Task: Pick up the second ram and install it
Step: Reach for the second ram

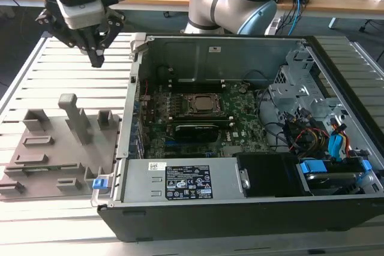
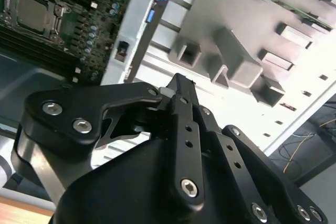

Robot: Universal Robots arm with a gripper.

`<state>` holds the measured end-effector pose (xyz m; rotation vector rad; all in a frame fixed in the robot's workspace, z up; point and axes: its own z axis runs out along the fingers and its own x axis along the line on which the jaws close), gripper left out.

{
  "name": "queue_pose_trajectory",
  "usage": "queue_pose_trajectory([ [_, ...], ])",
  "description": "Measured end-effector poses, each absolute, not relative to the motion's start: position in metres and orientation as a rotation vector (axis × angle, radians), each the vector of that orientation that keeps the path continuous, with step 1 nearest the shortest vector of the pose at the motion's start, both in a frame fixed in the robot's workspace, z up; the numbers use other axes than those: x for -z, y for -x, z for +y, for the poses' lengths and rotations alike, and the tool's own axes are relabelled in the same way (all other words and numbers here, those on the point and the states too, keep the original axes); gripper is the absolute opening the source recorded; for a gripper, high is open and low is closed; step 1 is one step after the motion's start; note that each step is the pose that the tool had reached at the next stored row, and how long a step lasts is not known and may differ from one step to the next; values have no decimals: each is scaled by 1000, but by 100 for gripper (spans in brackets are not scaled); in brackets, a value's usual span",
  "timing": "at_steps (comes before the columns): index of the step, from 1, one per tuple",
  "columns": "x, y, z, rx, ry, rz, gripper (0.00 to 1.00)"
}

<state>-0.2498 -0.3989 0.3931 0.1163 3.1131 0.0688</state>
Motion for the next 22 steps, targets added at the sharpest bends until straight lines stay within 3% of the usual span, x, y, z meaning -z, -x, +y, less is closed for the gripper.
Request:
queue_pose_trajectory([
  [22,-393,378,-399,-69,-116,3113,11],
])
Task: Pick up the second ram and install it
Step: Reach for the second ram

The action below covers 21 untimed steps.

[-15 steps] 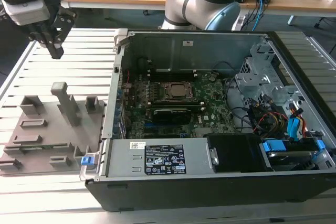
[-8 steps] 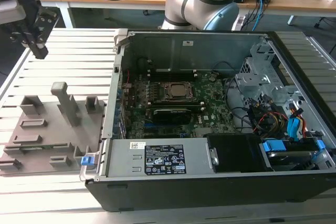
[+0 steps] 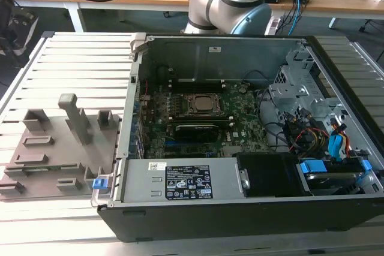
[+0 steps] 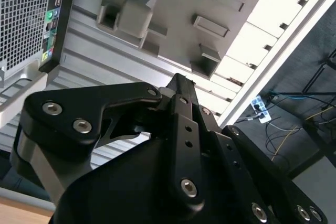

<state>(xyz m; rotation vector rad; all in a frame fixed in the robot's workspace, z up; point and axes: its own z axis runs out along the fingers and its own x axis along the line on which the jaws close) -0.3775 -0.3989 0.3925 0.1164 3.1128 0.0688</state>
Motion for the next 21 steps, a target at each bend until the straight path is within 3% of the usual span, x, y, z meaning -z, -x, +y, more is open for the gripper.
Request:
queue_pose_trajectory([
  [12,-392,433,-399,-69,-117,3113,11],
  [21,-392,415,-413,-69,-116,3114,11],
])
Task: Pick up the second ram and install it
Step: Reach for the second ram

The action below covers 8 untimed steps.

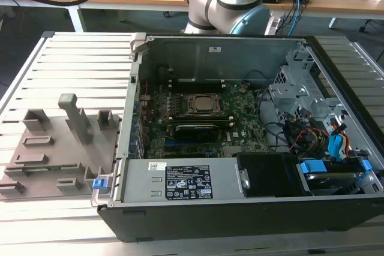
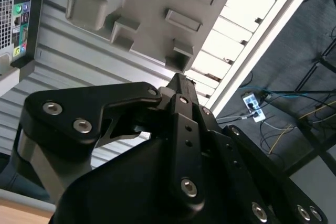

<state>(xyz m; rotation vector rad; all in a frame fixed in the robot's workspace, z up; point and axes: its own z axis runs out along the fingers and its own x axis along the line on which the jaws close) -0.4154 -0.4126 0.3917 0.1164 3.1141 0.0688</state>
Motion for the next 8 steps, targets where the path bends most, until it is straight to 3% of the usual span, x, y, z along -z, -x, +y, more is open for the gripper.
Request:
queue_pose_trajectory([
  [8,-390,374,-454,-69,-117,3122,11],
])
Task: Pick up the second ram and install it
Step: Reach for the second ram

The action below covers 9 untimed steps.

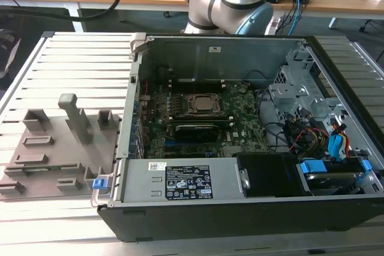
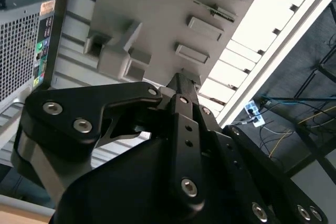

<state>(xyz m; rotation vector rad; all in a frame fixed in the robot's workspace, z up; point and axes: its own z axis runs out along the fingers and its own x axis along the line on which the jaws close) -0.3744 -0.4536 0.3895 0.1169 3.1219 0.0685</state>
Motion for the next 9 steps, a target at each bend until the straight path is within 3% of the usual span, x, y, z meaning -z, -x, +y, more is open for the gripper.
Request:
queue_pose_trajectory([
  [9,-389,366,-466,-68,-117,3124,11],
])
